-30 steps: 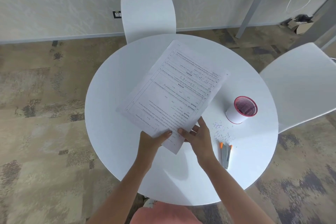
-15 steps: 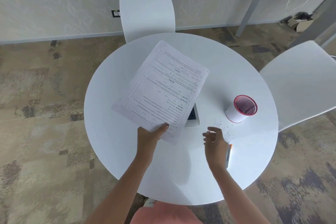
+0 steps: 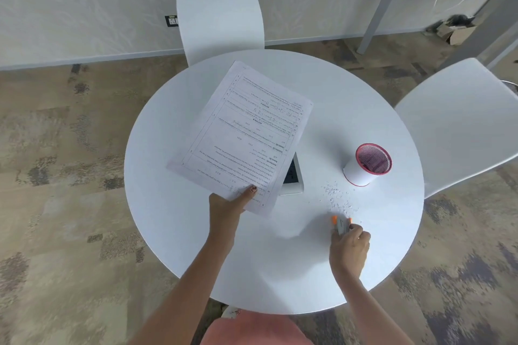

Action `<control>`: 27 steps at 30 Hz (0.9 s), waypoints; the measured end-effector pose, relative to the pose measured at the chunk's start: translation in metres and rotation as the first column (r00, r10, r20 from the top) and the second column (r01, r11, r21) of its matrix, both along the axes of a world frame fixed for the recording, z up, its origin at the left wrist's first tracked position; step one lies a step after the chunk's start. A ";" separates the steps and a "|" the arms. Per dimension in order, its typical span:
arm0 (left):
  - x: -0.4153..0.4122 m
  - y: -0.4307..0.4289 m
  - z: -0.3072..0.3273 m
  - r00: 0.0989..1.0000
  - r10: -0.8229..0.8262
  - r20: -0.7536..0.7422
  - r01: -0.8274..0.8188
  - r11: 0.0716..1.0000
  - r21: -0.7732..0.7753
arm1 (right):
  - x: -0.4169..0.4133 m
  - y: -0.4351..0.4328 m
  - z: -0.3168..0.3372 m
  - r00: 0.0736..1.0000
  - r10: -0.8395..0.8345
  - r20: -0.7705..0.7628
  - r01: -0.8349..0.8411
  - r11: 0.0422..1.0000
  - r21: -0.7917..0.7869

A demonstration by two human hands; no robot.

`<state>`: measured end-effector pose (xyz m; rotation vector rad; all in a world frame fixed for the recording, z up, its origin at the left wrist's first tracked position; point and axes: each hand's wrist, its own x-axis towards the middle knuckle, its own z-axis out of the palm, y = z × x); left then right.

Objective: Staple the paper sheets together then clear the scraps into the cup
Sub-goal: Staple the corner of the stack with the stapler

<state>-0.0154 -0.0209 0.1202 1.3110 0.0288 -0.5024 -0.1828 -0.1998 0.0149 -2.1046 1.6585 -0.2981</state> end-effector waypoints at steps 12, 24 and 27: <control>0.003 0.005 0.003 1.000 0.031 -0.004 -0.031 0.999 0.011 | 0.011 0.004 0.025 0.958 0.061 0.282 -0.100 0.987 0.126; 0.006 0.004 0.014 1.000 0.022 0.007 -0.022 1.000 -0.017 | 0.036 0.039 0.103 0.712 -0.164 0.683 -0.591 0.386 0.709; 0.006 0.001 0.017 1.000 0.018 0.004 -0.018 0.999 -0.042 | 0.043 0.044 0.117 0.694 -0.128 0.709 -0.649 0.316 0.692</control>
